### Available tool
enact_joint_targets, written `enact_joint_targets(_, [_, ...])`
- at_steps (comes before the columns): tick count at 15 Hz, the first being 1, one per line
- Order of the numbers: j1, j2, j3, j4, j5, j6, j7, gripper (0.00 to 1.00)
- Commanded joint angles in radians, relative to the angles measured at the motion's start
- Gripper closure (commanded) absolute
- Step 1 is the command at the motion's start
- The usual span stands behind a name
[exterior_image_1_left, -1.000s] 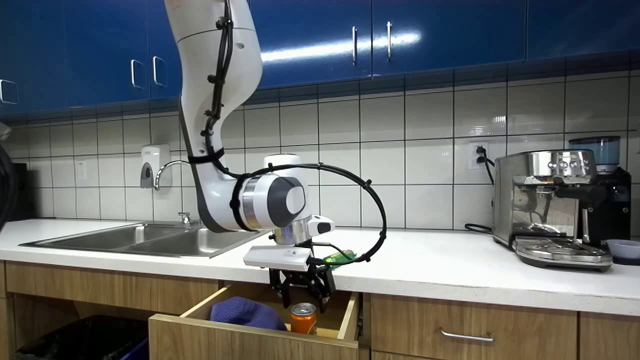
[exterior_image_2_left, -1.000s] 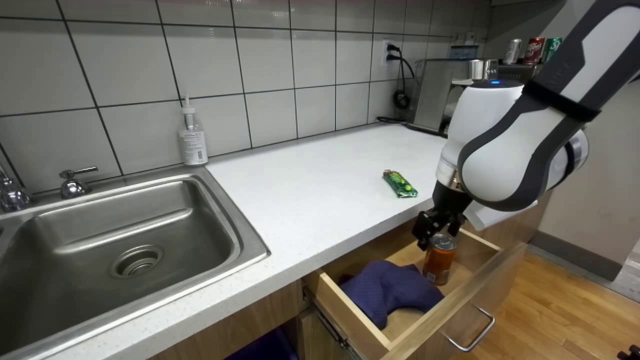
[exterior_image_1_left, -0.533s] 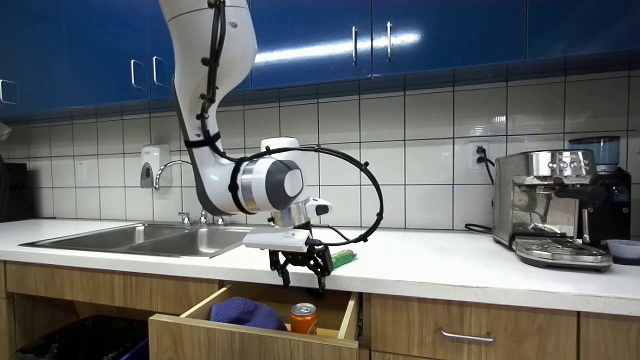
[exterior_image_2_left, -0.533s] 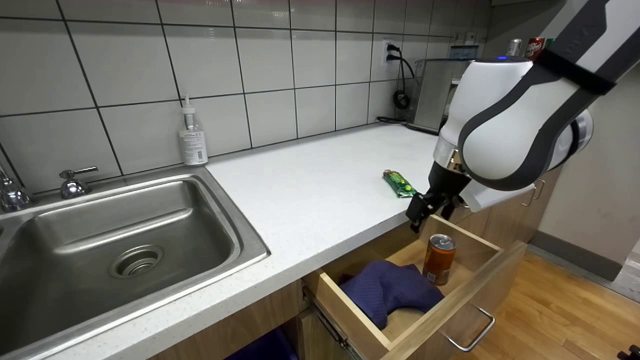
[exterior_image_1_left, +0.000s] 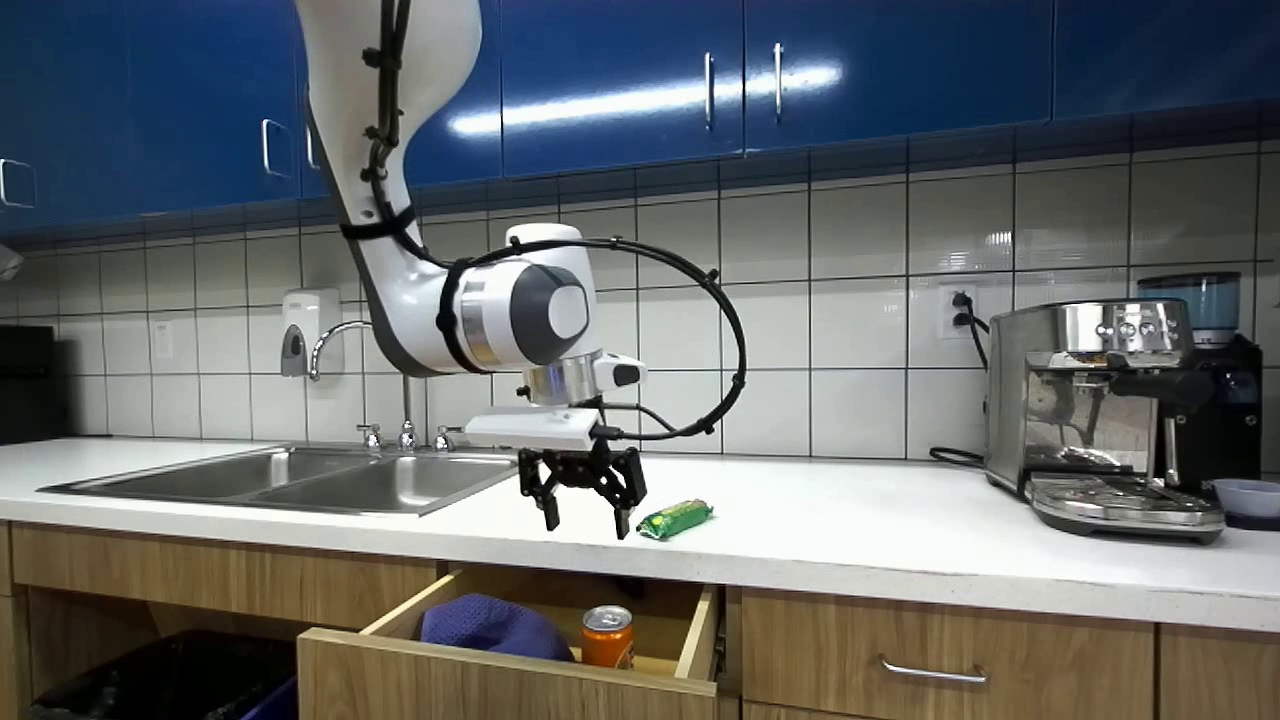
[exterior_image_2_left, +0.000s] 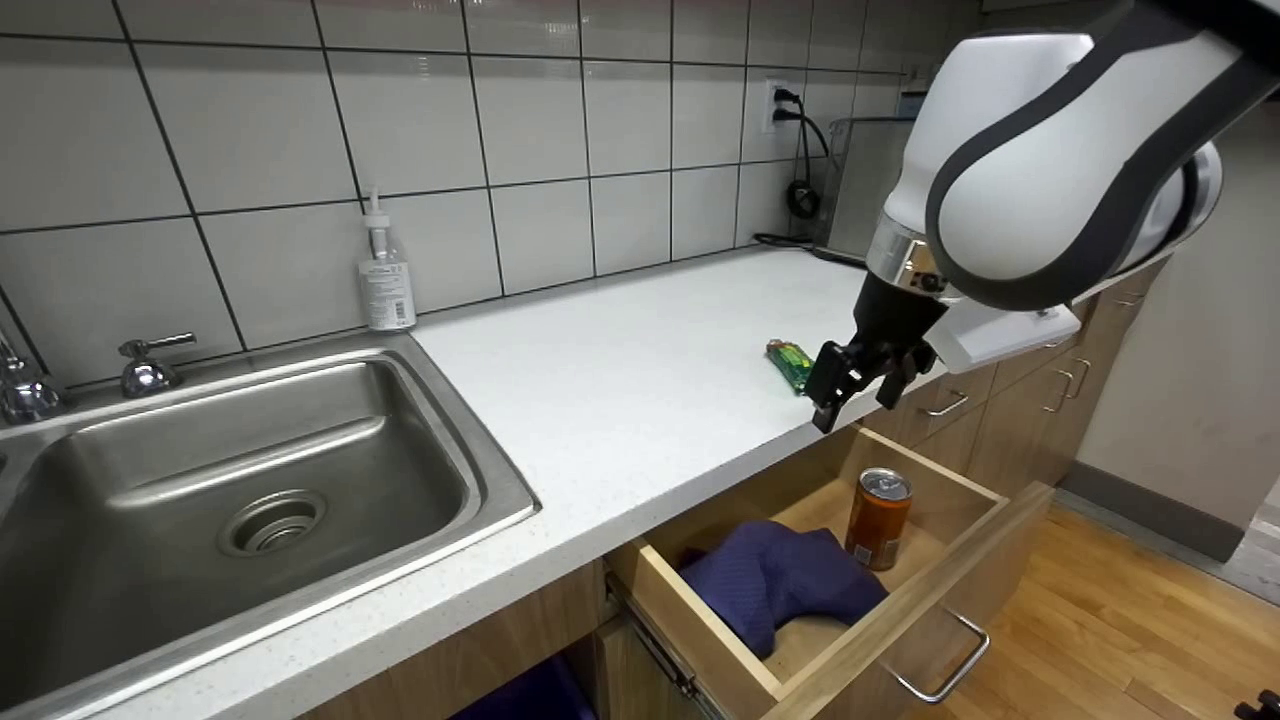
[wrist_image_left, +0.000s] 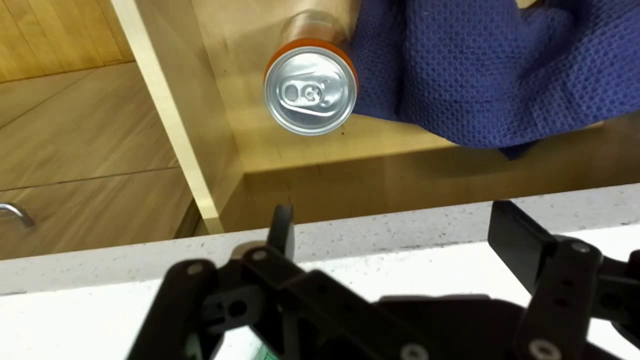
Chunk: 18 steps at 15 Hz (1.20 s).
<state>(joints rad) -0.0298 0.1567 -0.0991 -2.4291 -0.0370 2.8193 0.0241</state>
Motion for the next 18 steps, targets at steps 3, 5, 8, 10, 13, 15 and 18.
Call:
enact_joint_targets(3, [-0.024,-0.131,0.037,-0.011,0.109,-0.226,-0.099,0.00])
enact_joint_targets(5, [-0.020,-0.159,0.027,-0.003,0.113,-0.295,-0.105,0.00])
enact_joint_targets(8, [-0.019,-0.189,0.021,0.004,0.088,-0.383,-0.086,0.00])
enact_joint_targets(10, [-0.018,-0.199,0.019,0.008,0.086,-0.423,-0.082,0.00])
enact_joint_targets(13, [-0.014,-0.181,0.022,0.003,0.089,-0.399,-0.067,0.00])
enact_joint_targets(15, [-0.014,-0.185,0.021,0.004,0.089,-0.411,-0.067,0.00])
enact_joint_targets(18, [-0.014,-0.185,0.021,0.004,0.089,-0.413,-0.067,0.00])
